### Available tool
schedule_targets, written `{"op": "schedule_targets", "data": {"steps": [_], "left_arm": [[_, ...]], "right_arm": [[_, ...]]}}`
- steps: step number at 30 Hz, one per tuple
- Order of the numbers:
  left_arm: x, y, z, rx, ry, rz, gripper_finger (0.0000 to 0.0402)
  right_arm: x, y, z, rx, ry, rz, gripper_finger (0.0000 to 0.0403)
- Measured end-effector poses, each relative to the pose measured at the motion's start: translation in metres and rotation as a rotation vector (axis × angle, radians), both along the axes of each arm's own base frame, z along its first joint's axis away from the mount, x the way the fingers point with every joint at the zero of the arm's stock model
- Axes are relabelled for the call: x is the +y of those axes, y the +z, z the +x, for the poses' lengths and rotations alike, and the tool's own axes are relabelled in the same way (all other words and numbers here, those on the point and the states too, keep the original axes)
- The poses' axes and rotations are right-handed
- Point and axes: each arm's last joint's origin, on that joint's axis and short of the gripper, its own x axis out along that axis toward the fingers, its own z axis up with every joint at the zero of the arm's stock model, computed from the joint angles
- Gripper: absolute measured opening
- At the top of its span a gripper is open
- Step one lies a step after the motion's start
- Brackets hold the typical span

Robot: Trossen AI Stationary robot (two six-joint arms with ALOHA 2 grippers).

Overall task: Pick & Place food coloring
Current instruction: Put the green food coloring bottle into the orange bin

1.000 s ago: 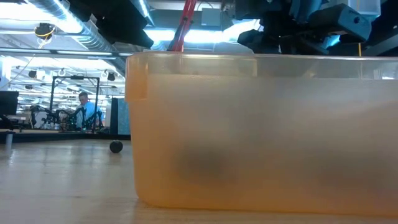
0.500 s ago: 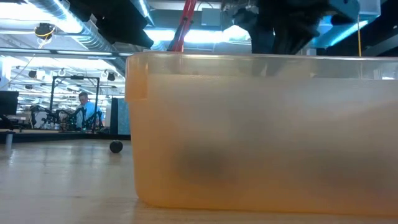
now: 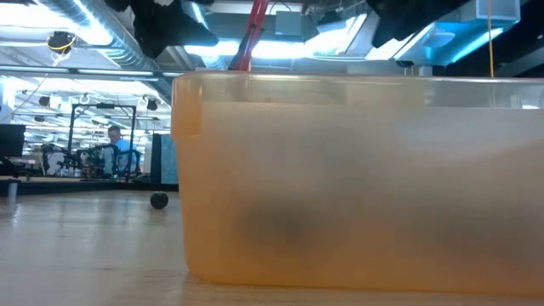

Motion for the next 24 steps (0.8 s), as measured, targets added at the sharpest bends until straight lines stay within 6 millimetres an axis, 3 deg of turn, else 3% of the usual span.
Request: {"op": "schedule_targets", "data": {"steps": [4, 9, 24], "left_arm": [[-0.001, 0.003, 0.001, -0.030, 0.020, -0.101, 0.0251], [0.007, 0.002, 0.005, -0.023, 0.026, -0.029, 0.0251], [0.042, -0.034, -0.008, 0.378, -0.152, 0.253, 0.0234]], "right_arm": [[-0.006, -0.009, -0.026, -0.111, -0.008, 0.069, 0.0161], [-0.014, -0.022, -0.043, -0.179, -0.028, 0.116, 0.0161], [-0.016, -0.031, -0.046, -0.196, 0.013, 0.087, 0.0161]]}}
